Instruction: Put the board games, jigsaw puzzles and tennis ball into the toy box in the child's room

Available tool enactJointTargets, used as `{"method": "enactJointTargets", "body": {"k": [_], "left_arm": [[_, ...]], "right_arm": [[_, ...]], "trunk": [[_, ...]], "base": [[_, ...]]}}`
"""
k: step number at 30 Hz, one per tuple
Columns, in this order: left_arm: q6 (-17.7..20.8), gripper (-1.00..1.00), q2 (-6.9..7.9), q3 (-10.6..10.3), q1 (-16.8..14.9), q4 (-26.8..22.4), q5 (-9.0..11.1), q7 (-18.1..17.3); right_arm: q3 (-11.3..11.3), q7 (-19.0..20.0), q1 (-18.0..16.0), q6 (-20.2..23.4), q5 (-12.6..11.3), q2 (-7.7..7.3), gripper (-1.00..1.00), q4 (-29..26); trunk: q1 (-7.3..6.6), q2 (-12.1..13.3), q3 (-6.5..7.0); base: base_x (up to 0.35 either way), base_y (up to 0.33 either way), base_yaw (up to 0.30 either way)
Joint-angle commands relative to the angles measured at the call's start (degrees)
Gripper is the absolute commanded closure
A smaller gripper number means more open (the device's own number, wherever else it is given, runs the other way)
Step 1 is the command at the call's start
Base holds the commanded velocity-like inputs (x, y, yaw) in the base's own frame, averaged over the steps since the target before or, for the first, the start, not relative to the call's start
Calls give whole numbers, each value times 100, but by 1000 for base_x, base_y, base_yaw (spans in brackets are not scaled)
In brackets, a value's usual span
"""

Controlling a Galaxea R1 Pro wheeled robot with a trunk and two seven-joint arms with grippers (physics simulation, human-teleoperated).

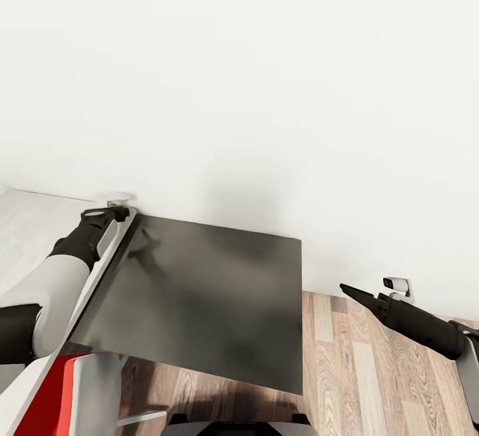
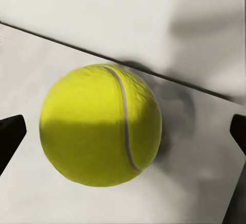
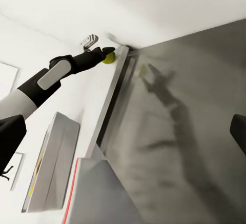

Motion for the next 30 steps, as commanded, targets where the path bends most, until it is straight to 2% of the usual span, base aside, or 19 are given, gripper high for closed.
{"method": "enactJointTargets", "body": {"k": [1, 9, 16, 30], "left_arm": [[31, -100, -1, 5, -2, -15, 8, 12], [28, -100, -1, 1, -4, -34, 8, 56], [28, -100, -9, -2, -5, -33, 11, 241], [23, -100, -18, -4, -6, -27, 13, 277]], "right_arm": [[-2, 6, -3, 40, -16, -1, -100, -1], [-2, 6, -3, 40, -19, 1, -100, -1], [-2, 6, -3, 40, -19, 1, -100, -1], [-2, 6, -3, 40, -19, 1, -100, -1]], "trunk": [[3, -9, -8], [3, -9, -24], [3, -9, -67], [3, -9, -169]], "base": [[0, 0, 0], [0, 0, 0], [0, 0, 0], [0, 0, 0]]}}
